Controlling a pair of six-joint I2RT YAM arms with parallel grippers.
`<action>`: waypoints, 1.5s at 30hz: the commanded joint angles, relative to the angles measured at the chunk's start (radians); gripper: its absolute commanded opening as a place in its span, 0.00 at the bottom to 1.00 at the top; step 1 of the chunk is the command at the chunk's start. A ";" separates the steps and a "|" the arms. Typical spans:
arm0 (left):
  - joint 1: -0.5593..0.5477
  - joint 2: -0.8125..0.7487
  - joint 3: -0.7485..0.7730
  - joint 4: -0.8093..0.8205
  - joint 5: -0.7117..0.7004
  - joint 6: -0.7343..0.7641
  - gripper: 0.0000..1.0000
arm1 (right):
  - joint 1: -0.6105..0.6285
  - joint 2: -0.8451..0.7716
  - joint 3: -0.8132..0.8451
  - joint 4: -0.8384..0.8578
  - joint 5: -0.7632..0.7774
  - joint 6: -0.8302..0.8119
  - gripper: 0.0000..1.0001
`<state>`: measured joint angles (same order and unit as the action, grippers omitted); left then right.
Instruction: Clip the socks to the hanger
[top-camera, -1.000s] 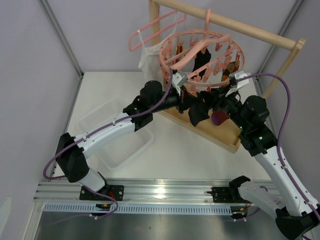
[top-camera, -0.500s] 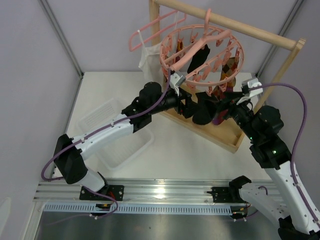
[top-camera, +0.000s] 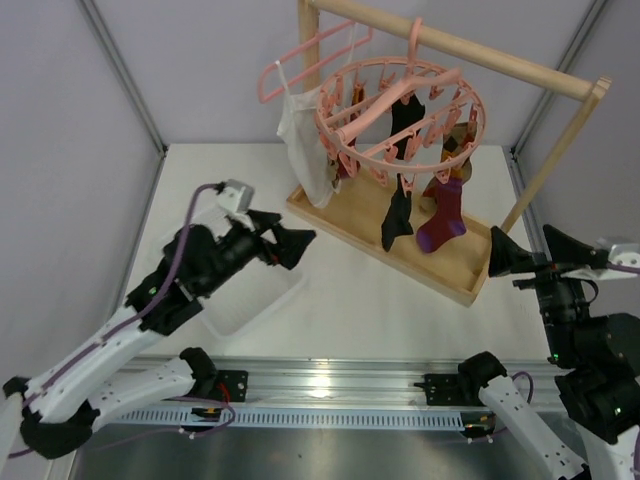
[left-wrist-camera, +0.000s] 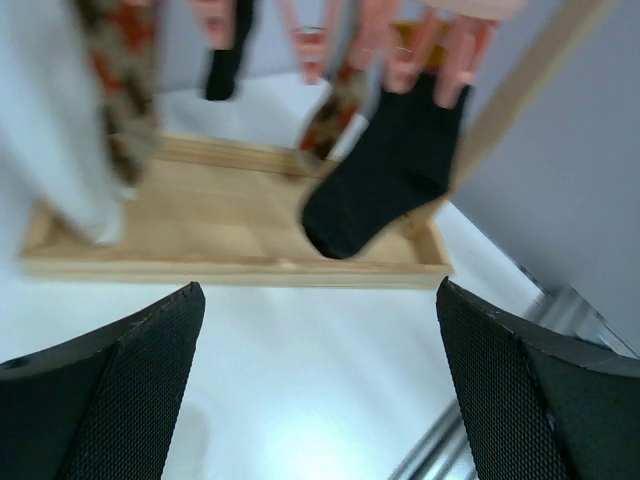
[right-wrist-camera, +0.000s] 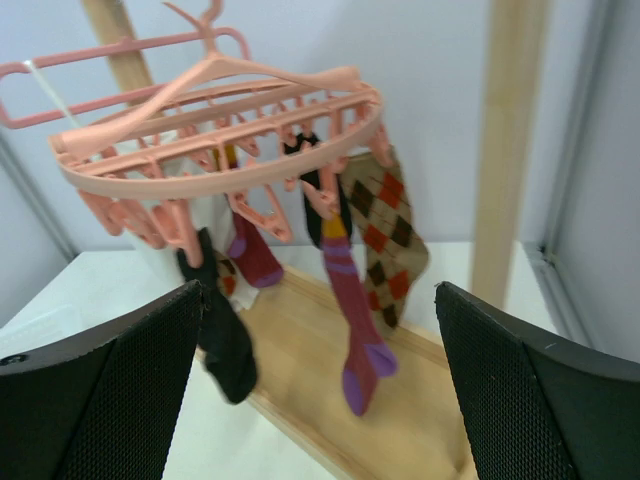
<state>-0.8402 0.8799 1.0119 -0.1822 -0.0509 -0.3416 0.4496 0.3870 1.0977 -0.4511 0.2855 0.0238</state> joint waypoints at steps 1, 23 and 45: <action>-0.003 -0.194 -0.062 -0.229 -0.306 -0.010 1.00 | -0.003 -0.081 -0.025 -0.103 0.155 -0.019 0.99; -0.002 -0.990 -0.360 -0.554 -0.741 -0.013 1.00 | 0.004 -0.336 -0.153 -0.199 0.294 -0.019 0.99; 0.032 -0.969 -0.381 -0.522 -0.715 0.015 1.00 | 0.015 -0.327 -0.168 -0.182 0.287 0.018 0.99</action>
<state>-0.8200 0.0036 0.6357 -0.7208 -0.7746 -0.3393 0.4572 0.0536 0.9348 -0.6598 0.5682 0.0338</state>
